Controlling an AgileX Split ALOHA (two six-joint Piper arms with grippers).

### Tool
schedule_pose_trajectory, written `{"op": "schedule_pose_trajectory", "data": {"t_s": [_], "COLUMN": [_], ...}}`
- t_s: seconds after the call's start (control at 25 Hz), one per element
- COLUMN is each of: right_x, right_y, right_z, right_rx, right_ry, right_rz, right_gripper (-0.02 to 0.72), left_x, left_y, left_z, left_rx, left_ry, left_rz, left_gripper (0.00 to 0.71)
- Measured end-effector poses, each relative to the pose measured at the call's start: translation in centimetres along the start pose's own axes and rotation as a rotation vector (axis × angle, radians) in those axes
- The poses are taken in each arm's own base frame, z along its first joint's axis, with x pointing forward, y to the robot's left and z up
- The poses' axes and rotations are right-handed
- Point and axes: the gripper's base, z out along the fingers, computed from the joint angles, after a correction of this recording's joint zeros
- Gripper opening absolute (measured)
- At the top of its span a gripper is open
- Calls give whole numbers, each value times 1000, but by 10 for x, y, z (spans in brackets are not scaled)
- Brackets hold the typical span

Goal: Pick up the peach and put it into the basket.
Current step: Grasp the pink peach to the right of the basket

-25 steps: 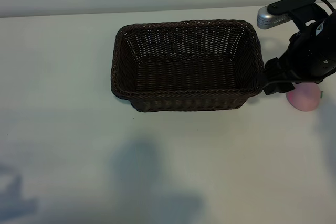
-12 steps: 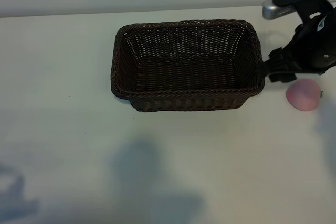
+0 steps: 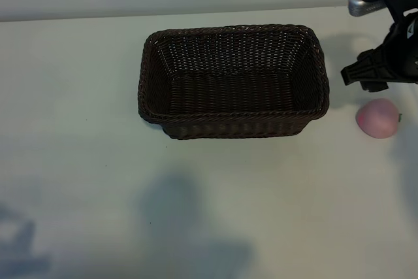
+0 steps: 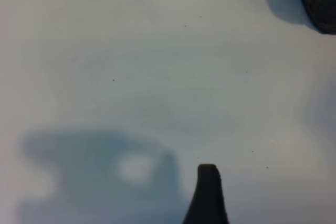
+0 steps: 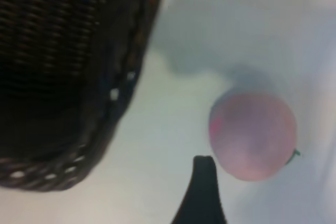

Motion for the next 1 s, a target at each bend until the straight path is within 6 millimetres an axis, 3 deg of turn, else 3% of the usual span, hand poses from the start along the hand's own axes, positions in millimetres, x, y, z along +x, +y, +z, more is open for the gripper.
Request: {"op": "schedule_pose_trajectory", "data": {"t_s": [0.24, 0.76, 1.0], "right_x": [0, 1, 7], "right_y": [-13, -13, -30], "right_z": [25, 69, 87], "right_rx": [18, 13, 27], "right_ry": [48, 99, 142], "right_rz": [34, 36, 98], "right_gripper": [595, 595, 595], "left_x": [6, 16, 16], "left_y": [-1, -2, -1], "left_z": [-7, -13, -14], "left_rx": [-3, 58, 115], "left_ry": [-63, -74, -73], "left_rz": [9, 55, 101], "left_gripper": [594, 594, 593]}}
